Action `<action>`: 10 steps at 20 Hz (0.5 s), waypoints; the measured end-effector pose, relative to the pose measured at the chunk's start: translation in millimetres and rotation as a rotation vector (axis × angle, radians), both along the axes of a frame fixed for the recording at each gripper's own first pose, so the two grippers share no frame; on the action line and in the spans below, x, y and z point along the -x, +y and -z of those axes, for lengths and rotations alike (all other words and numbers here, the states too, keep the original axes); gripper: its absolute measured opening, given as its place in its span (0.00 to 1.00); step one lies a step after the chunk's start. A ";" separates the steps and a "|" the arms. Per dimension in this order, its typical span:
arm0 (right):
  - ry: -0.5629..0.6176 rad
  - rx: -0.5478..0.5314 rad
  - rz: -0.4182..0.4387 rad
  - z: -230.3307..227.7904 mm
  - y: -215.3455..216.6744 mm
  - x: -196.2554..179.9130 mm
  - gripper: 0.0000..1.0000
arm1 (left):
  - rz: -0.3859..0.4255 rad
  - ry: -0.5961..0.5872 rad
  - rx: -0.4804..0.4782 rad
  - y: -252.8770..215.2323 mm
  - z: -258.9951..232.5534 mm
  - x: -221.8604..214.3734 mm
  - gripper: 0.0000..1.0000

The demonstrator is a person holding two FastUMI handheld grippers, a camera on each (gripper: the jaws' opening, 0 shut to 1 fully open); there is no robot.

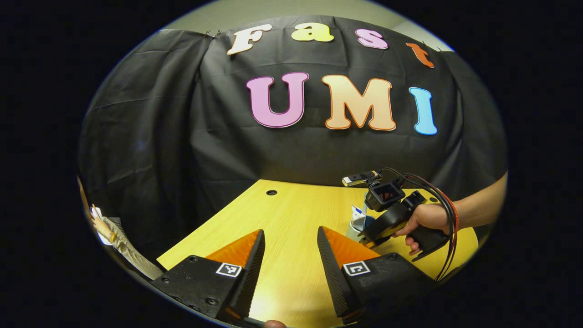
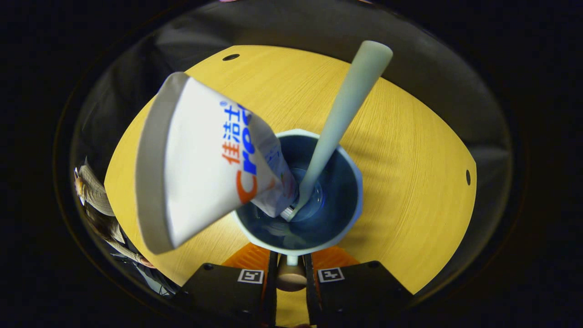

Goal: Put the toothbrush and toothpaste on the desktop into the cup, then pick up the cup and place it on the coaster on the desktop.

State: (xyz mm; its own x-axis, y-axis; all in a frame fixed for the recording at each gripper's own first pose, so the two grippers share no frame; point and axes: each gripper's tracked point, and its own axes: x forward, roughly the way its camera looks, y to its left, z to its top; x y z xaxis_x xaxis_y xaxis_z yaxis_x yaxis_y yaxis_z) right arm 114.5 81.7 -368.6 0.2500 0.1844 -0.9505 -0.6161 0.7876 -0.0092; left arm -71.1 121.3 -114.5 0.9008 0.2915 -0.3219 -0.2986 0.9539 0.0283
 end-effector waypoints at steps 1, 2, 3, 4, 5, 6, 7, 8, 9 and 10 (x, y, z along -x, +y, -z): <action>-0.009 -0.003 0.002 -4.4 -0.3 0.8 0.31 | 0.004 -0.001 -0.001 -0.4 -0.7 0.4 0.65; -0.020 -0.006 0.005 -6.8 -0.6 -2.6 0.34 | 0.009 -0.001 -0.002 -1.8 -1.3 -0.8 0.66; -0.024 -0.018 0.014 -9.2 0.6 -6.3 0.44 | 0.015 -0.001 -0.004 -3.3 -1.7 -1.1 0.65; -0.033 -0.018 0.020 -9.8 -5.1 -8.0 0.51 | 0.020 -0.002 -0.004 -5.0 -2.4 -2.9 0.66; -0.034 -0.023 0.028 -11.7 -9.6 -9.0 0.64 | 0.026 -0.002 -0.003 -6.7 -3.0 -4.1 0.65; -0.033 -0.030 0.040 -13.9 -13.8 -7.4 0.70 | 0.033 -0.003 -0.002 -9.3 -4.5 -7.6 0.65; -0.034 -0.040 0.053 -17.8 -18.0 -6.5 0.70 | 0.041 -0.005 -0.001 -11.3 -5.1 -9.6 0.65; -0.037 -0.053 0.065 -21.8 -22.8 -4.7 0.71 | 0.051 -0.009 -0.002 -14.7 -7.5 -13.5 0.65; -0.042 -0.068 0.078 -29.8 -29.4 -3.7 0.76 | 0.060 -0.011 -0.005 -17.4 -9.2 -17.3 0.65; -0.052 -0.089 0.093 -41.0 -36.1 -1.7 0.77 | 0.070 -0.015 -0.007 -21.1 -11.3 -21.8 0.65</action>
